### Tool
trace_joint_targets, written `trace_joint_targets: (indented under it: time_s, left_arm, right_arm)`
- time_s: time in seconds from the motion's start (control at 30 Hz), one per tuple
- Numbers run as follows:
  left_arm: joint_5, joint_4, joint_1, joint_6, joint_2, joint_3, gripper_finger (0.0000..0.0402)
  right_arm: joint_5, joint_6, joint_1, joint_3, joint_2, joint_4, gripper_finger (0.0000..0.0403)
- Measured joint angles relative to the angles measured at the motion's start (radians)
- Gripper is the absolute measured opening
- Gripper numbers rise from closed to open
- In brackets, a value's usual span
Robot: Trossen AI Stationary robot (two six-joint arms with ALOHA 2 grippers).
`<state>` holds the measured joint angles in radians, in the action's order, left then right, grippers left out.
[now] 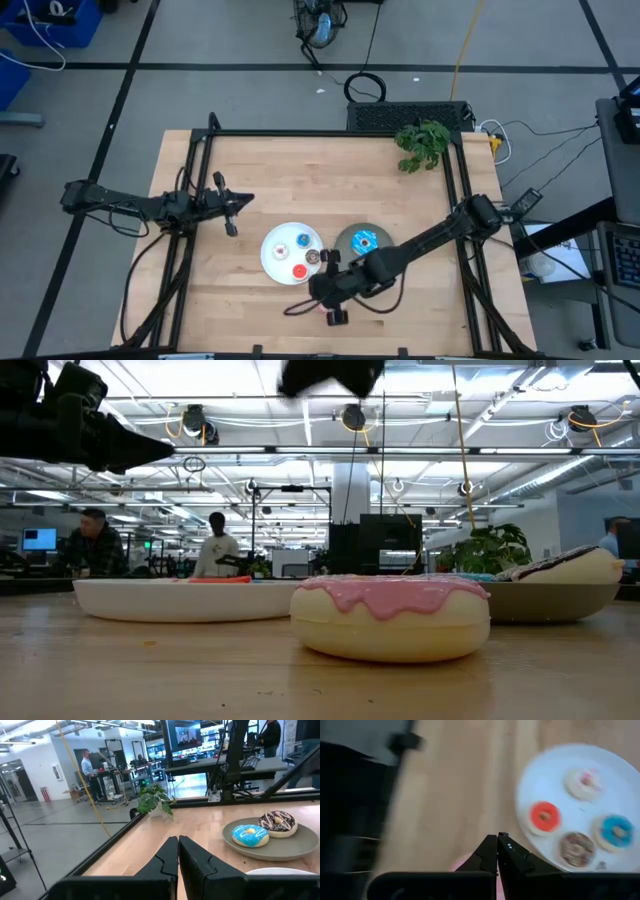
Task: Pick & Place donuts
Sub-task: Put the large pink donut on the green plate
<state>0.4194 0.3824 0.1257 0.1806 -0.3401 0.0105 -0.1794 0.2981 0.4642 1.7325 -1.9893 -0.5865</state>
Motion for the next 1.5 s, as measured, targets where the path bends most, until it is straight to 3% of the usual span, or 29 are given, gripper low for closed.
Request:
trace_joint_targets:
  time_s: [0.27, 0.6, 0.77, 0.9, 1.5]
  left_arm:
    - [0.000, -0.012, 0.000, -0.003, 0.000, 0.000, 0.0021]
    - [-0.001, -0.013, 0.000, -0.014, 0.000, 0.000, 0.0021]
    - [-0.002, -0.014, 0.000, -0.014, 0.000, 0.000, 0.0021]
    - [-0.002, -0.015, 0.000, -0.014, 0.000, 0.000, 0.0021]
    - [-0.002, -0.016, 0.000, -0.011, 0.000, 0.000, 0.0021]
  right_arm:
    - [0.106, -0.026, 0.001, 0.026, -0.007, -0.084, 0.0033]
    - [0.104, -0.027, 0.001, -0.027, -0.005, -0.030, 0.0181]
    - [0.102, -0.069, -0.002, -0.103, -0.005, 0.059, 0.0226]
    - [0.107, -0.055, -0.016, -0.176, -0.006, 0.159, 0.0235]
    - [0.127, -0.053, -0.037, -0.301, -0.005, 0.238, 0.0219]
